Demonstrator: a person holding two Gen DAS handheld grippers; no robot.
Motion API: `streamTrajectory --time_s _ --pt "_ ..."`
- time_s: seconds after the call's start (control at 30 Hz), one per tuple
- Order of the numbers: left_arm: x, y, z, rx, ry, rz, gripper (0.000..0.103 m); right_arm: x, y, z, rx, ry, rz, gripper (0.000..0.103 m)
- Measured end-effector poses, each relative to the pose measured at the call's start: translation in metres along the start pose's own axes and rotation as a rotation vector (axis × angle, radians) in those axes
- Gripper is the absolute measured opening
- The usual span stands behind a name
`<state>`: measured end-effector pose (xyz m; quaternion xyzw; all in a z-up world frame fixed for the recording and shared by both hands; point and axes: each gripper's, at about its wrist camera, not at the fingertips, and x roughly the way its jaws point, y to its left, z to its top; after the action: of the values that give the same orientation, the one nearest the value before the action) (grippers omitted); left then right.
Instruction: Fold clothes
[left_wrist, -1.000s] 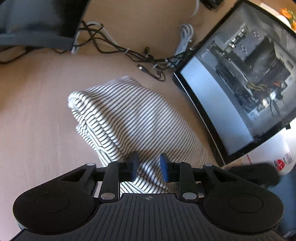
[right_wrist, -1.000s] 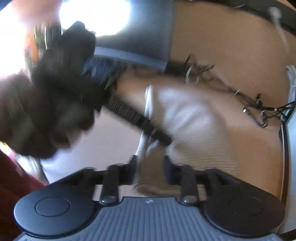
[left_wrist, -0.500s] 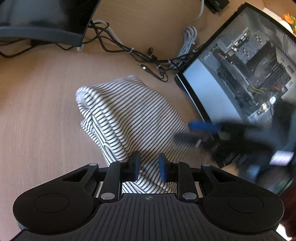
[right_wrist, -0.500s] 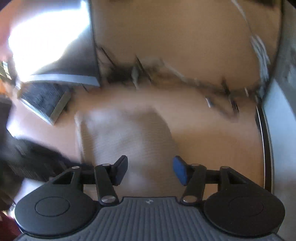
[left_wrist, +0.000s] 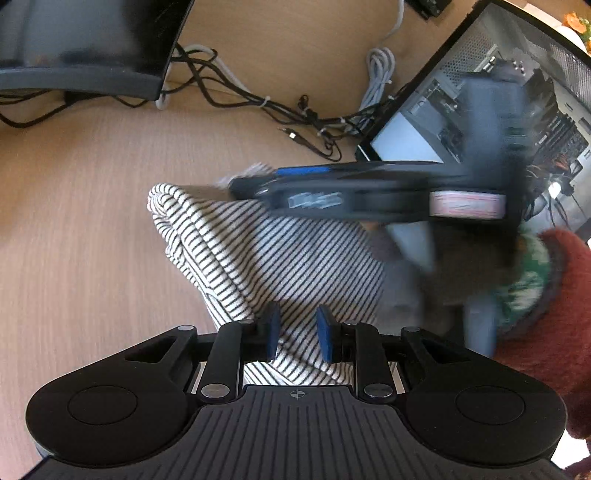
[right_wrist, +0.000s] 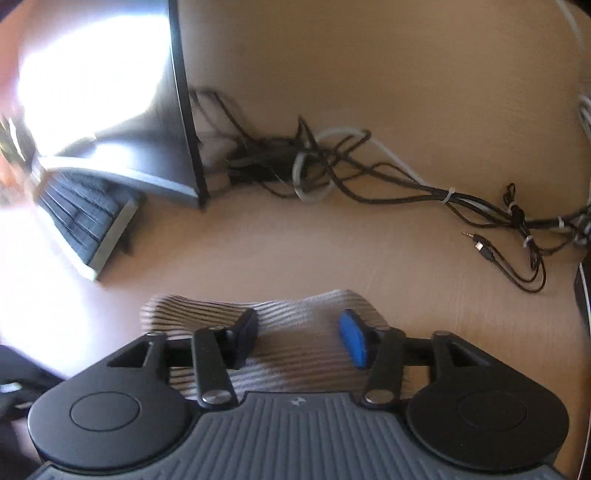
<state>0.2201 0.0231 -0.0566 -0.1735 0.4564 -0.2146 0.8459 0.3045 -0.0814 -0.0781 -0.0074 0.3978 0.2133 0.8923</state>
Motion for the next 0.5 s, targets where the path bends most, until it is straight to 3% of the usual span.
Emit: streamTrajectory --time_s 0.1,0.17,0.37,0.5 --pt "-0.015 0.003 0.005 -0.053 -0.012 -0.013 0.035 -0.027 -0.026 -0.006 0.058 -0.007 0.039 0.074" --pt "-0.021 0.007 0.006 -0.096 -0.002 -0.022 0.057 -0.036 -0.045 -0.019 0.117 0.012 0.044 0.078" --pt "0.007 0.019 0.008 -0.197 0.107 -0.040 0.060 -0.033 -0.085 -0.062 0.352 0.029 0.122 0.084" --pt "0.024 0.025 0.011 -0.225 0.146 -0.091 0.067 -0.034 -0.073 -0.075 0.419 -0.012 0.119 0.084"
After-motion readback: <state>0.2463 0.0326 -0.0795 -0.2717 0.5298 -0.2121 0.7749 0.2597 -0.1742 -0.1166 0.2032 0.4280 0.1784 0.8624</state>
